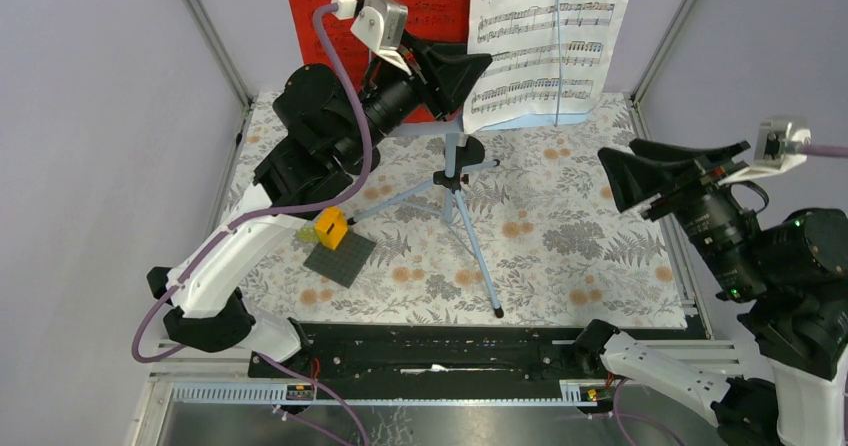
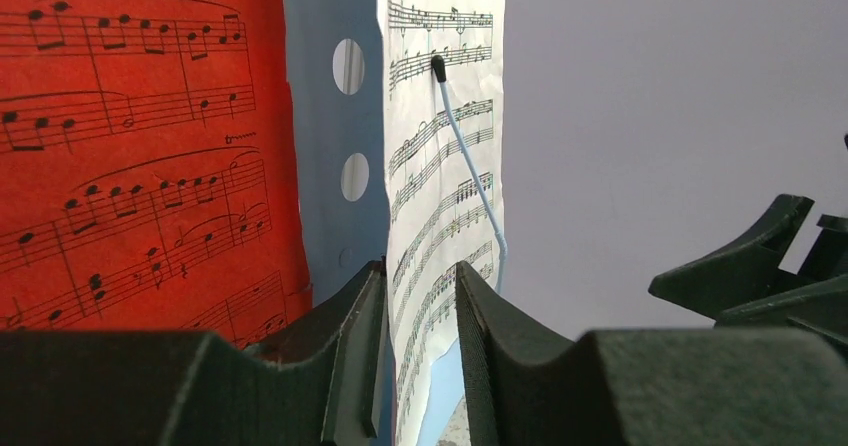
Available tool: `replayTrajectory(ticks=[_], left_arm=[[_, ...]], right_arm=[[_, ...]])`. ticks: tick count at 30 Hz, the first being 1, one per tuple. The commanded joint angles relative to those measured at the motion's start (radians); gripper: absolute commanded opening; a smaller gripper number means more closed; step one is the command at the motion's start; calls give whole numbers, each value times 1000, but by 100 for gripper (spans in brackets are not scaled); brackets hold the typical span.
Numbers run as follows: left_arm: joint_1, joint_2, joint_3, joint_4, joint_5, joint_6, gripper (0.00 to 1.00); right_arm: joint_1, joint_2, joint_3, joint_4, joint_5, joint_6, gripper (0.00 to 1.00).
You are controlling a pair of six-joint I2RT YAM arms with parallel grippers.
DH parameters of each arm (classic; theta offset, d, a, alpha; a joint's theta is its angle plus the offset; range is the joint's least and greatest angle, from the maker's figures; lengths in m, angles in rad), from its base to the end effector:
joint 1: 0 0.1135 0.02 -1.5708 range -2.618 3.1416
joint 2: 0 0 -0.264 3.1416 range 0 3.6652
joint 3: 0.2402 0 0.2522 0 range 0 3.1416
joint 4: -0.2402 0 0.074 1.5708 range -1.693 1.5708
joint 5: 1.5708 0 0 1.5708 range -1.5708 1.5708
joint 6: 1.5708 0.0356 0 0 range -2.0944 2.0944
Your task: Pack up the instrument practice props
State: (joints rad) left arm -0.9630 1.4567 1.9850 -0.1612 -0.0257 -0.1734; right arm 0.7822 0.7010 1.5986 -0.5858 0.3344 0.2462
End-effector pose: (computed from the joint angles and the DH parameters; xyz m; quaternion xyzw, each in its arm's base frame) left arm 0.1570 -0.2240 0.5904 0.2080 0.5266 -0.4374 0.6986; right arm 0.0270 0.0104 0.5457 -0.0240 0.5954 0.3067 0.7422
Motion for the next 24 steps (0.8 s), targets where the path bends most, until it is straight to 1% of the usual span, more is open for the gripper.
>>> replayTrajectory(ticks=[1,8,11,13,15,18,20,24], left_arm=[[0,-16,-7,55,-7,6,35],[0,-2,-5,57,-13,9,33],[-1,2,-3,55,-23,13,34],[0,5,-4,58,-28,13,38],[-1,10,-3,64,-28,11,42],[-1,21,-1,69,-26,4,43],[-1,27,1,72,-23,2,40],[0,34,0,80,-23,-1,29]], right_arm=[[-4,120,107,45,-61,-35,71],[-4,236,198,86,3,-38,67],[-4,278,239,81,42,-38,71],[-4,307,272,65,52,-40,73],[-4,334,304,42,58,-43,74],[-3,351,314,36,54,-44,74],[-4,351,310,37,51,-44,74],[-4,354,316,37,63,-48,74]])
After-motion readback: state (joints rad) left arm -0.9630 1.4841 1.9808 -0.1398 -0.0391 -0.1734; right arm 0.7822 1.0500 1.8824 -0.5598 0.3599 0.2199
